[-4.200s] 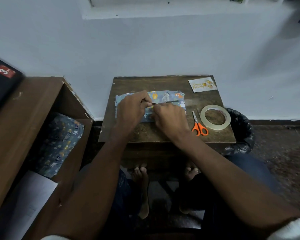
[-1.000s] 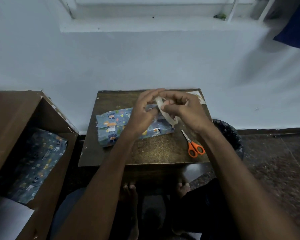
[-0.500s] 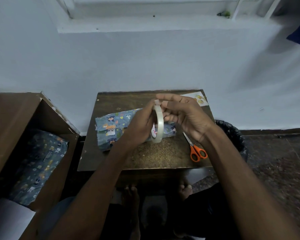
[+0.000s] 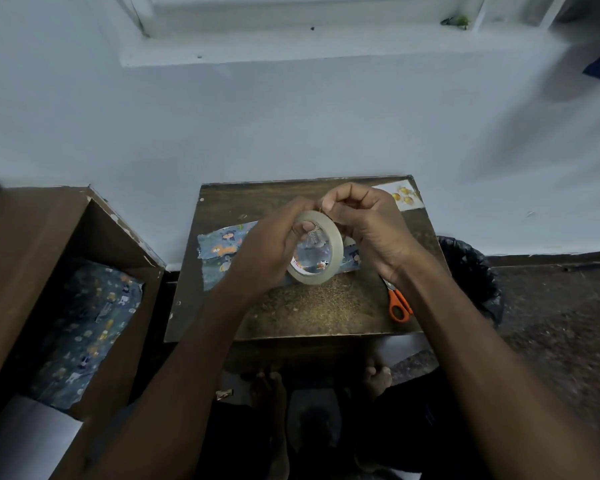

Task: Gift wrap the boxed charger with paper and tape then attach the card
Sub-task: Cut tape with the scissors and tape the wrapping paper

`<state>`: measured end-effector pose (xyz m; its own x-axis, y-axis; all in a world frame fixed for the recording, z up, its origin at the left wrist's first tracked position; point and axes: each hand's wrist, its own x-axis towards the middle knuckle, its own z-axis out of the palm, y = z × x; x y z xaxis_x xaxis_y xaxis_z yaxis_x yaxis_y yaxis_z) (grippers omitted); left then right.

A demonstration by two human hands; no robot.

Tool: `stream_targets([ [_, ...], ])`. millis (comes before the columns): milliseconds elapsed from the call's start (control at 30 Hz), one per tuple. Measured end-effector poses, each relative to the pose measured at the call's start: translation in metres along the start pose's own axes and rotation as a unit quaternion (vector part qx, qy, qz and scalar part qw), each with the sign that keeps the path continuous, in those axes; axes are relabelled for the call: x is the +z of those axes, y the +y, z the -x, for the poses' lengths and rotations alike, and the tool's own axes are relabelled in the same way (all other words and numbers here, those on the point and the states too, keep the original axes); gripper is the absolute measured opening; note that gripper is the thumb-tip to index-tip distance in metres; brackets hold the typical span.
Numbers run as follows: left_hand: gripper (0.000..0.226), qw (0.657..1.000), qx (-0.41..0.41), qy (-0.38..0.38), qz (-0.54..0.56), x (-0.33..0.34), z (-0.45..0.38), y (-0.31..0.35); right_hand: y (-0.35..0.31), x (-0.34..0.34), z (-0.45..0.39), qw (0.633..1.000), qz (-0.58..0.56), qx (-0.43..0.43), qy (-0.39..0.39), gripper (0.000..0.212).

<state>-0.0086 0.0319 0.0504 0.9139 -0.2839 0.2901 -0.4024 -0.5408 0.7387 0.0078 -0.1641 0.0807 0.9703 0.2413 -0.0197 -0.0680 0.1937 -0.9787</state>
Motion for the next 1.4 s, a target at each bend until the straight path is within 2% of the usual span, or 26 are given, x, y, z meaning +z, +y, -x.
stream_targets([
  [133,0.025,0.999,0.010,0.048,-0.005,-0.007,0.004,-0.015,0.004,0.013,-0.005,0.997,0.062,-0.047,0.006,0.006],
  [267,0.024,0.996,0.036,0.076,-0.021,-0.003,0.000,-0.013,0.004,0.022,-0.006,0.987,0.118,-0.095,0.045,0.005],
  [433,0.038,0.987,0.057,0.148,-0.033,-0.007,-0.003,0.001,-0.001,0.028,-0.004,0.969,0.159,-0.167,0.087,0.004],
  [500,0.037,0.988,0.048,0.144,-0.002,-0.006,-0.002,0.002,0.000,0.028,-0.002,0.961,0.183,-0.188,0.091,0.003],
  [633,0.019,0.990,0.047,0.122,0.044,0.003,-0.001,0.003,0.002,0.030,0.000,0.940,0.236,-0.225,0.099,0.006],
  [867,0.035,0.983,-0.032,0.054,0.174,0.010,0.000,0.009,0.000,0.025,-0.002,0.928,0.231,-0.261,0.133,0.006],
  [1000,0.053,0.978,-0.050,-0.008,0.203,0.008,-0.001,0.004,-0.002,0.026,-0.001,0.918,0.240,-0.270,0.165,0.009],
  [1100,0.058,0.973,-0.056,-0.037,0.223,0.013,0.002,0.005,-0.003,0.024,-0.003,0.921,0.234,-0.262,0.170,0.008],
  [1200,0.061,0.960,-0.069,-0.035,0.270,0.019,0.002,0.007,-0.002,0.023,-0.006,0.923,0.241,-0.250,0.164,0.007],
  [1400,0.055,0.974,-0.034,0.032,0.223,0.019,-0.002,0.011,-0.002,0.023,-0.007,0.929,0.225,-0.245,0.165,0.005],
])
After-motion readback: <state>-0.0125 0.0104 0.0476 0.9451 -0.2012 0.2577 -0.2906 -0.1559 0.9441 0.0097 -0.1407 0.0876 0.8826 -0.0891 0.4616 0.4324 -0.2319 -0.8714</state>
